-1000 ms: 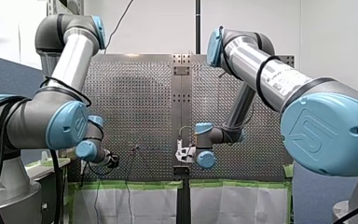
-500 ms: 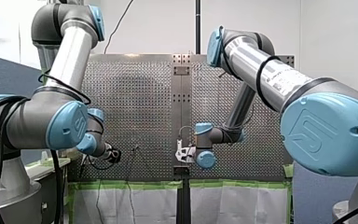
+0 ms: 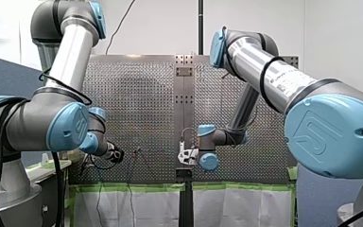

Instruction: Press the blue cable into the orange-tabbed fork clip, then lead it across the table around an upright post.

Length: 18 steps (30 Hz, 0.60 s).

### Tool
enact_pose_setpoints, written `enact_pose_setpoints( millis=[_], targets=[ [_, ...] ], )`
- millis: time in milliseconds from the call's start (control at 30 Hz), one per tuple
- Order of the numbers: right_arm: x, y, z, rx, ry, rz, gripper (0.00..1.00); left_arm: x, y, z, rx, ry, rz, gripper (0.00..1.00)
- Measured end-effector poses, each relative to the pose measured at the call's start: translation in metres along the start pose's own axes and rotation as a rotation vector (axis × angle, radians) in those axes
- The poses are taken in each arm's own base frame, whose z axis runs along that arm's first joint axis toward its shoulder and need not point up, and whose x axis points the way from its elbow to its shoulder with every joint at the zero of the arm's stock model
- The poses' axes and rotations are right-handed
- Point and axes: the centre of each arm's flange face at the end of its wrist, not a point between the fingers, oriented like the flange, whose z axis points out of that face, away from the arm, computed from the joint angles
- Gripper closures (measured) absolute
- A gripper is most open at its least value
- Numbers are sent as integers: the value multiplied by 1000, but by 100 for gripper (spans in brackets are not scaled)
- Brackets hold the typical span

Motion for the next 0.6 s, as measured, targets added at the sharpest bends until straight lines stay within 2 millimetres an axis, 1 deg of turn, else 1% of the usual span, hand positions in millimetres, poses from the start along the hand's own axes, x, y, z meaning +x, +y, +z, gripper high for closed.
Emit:
enact_pose_setpoints(
  millis=[233,600],
  targets=[
    [-1,-1,0,6,-2,0,100,-3,1,4,7,-9,21,5],
    [-2,-1,0,8,-4,1,100,-8,0,5,53,-29,41,5]
  ],
)
